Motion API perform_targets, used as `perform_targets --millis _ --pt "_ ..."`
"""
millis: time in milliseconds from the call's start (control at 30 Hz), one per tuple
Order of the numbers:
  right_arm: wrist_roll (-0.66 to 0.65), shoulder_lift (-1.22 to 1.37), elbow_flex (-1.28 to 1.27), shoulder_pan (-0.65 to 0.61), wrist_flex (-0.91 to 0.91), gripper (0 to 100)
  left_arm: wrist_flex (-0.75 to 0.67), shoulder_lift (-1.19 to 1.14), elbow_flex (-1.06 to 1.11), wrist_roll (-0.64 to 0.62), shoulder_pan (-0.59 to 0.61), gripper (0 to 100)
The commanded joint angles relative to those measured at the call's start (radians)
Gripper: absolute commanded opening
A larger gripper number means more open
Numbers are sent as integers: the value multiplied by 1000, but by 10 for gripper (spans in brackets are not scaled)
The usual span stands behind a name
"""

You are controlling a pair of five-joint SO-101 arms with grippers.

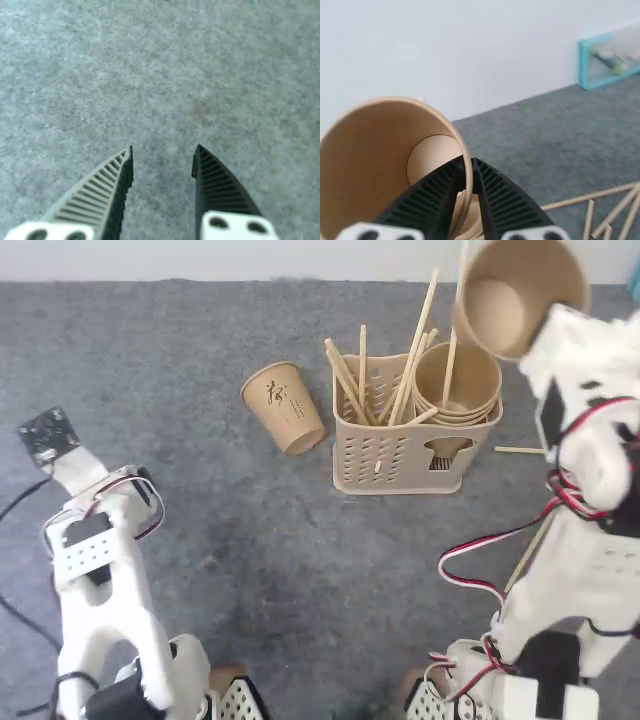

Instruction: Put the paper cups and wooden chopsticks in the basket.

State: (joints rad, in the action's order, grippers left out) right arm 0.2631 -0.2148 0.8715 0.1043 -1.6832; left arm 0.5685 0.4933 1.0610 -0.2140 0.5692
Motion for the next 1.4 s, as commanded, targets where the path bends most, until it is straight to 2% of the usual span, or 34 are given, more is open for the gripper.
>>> perform_targets --millis 0,200,400,500,633,800,1033,1100,1167,1267,1367 --pt "-15 -39 35 70 -77 6 -34 43 -2 9 -17 184" --pt "-97 -84 -132 311 -113 6 -34 43 -1 11 -18 184" --pt "-269 -102 -505 481 -111 6 -34 43 -1 11 -18 184" --pt "-370 -91 -689 605 -88 6 -35 43 -1 11 -18 184" --pt "-454 -102 -944 785 105 6 -35 43 -1 11 -20 184" --pt "-532 -102 -1177 929 375 6 -32 43 1 12 -44 184" --pt "-640 -88 -1381 1047 657 6 -31 43 2 12 -48 184" --pt "-657 -88 -1422 1053 739 6 -31 52 22 20 -80 184" --pt "-689 -88 -1448 1055 759 20 -31 54 41 86 -140 184" --pt "-715 -96 -1455 1055 716 139 -17 54 48 187 -209 184" --pt "-717 -105 -1428 1055 650 270 8 54 48 196 -250 184"
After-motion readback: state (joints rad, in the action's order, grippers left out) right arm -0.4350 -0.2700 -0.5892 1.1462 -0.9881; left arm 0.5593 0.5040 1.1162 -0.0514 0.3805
